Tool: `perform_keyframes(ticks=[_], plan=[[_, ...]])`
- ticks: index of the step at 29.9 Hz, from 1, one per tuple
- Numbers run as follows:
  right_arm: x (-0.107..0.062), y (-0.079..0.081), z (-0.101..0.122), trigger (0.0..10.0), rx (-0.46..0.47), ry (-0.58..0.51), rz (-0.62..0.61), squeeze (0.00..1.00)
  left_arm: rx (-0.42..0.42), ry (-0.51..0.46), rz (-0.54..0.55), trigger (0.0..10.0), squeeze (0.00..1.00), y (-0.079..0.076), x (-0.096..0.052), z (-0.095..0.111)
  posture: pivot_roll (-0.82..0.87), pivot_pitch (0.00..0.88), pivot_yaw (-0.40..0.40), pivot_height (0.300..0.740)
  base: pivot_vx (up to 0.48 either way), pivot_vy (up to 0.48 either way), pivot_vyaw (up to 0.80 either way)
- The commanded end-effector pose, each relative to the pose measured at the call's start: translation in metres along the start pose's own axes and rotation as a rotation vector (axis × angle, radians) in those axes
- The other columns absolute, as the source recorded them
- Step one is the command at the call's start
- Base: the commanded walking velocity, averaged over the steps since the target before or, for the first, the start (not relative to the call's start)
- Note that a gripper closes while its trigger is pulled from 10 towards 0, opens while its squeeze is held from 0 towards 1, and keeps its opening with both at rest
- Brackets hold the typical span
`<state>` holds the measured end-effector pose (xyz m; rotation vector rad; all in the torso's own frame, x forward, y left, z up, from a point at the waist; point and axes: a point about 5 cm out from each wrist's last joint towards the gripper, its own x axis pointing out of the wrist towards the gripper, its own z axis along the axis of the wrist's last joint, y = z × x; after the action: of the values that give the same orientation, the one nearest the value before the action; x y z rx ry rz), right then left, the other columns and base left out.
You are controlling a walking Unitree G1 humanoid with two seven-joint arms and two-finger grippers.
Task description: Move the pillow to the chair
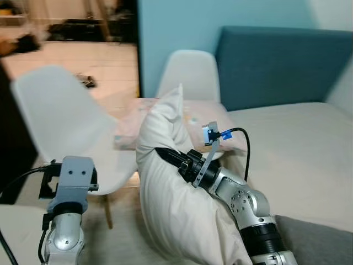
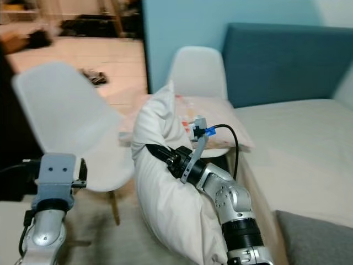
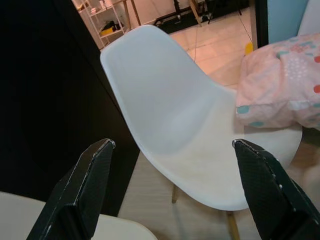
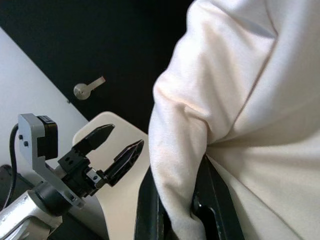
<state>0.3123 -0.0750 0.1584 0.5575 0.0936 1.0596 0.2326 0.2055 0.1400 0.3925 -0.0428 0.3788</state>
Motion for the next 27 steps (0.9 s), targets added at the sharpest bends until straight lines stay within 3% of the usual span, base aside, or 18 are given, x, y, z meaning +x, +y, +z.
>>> perform_keyframes(ticks=[1, 11, 13, 19, 22, 23, 27], plan=[[0.007, 0.007, 0.012, 0.0, -0.041, -0.061, 0.054, 0.0, -0.011, 0.032, -0.017, 10.0, 0.0, -0.003, -0.001, -0.005, 0.04, 0.0, -0.103, 0.734, 0.0, 0.0, 0.74], [0.009, 0.001, 0.018, 0.0, -0.018, -0.09, 0.045, 0.0, 0.011, -0.014, -0.047, 10.0, 0.0, -0.006, 0.006, 0.0, 0.05, 0.0, -0.117, 0.734, 0.0, 0.0, 0.74], [0.01, 0.001, 0.021, 0.0, -0.022, -0.101, 0.057, 0.0, -0.024, -0.007, -0.055, 10.0, 0.0, -0.006, 0.008, -0.001, 0.05, 0.0, -0.118, 0.734, 0.0, 0.0, 0.74], [0.013, 0.004, 0.024, 0.0, -0.094, -0.087, 0.09, 0.0, -0.081, 0.002, -0.043, 10.0, 0.0, -0.002, 0.009, -0.001, 0.06, 0.0, -0.116, 0.734, 0.041, 0.0, 0.73], [0.017, 0.004, 0.027, 0.0, -0.128, -0.082, 0.085, 0.0, -0.092, -0.002, -0.024, 10.0, 0.0, 0.001, 0.012, 0.0, 0.06, 0.0, -0.122, 0.734, 0.338, 0.0, 0.0], [0.019, 0.004, 0.028, 10.0, -0.142, -0.082, 0.073, 0.0, -0.099, -0.003, -0.017, 10.0, 0.0, 0.002, 0.014, 0.001, 0.06, 0.0, -0.124, 0.734, 0.48, 0.0, 0.0], [0.024, 0.005, 0.035, 10.0, -0.155, -0.1, 0.068, 0.0, -0.105, -0.012, -0.023, 10.0, 0.0, 0.002, 0.015, 0.002, 0.07, 0.0, -0.122, 0.734, 0.48, 0.0, 0.0]])
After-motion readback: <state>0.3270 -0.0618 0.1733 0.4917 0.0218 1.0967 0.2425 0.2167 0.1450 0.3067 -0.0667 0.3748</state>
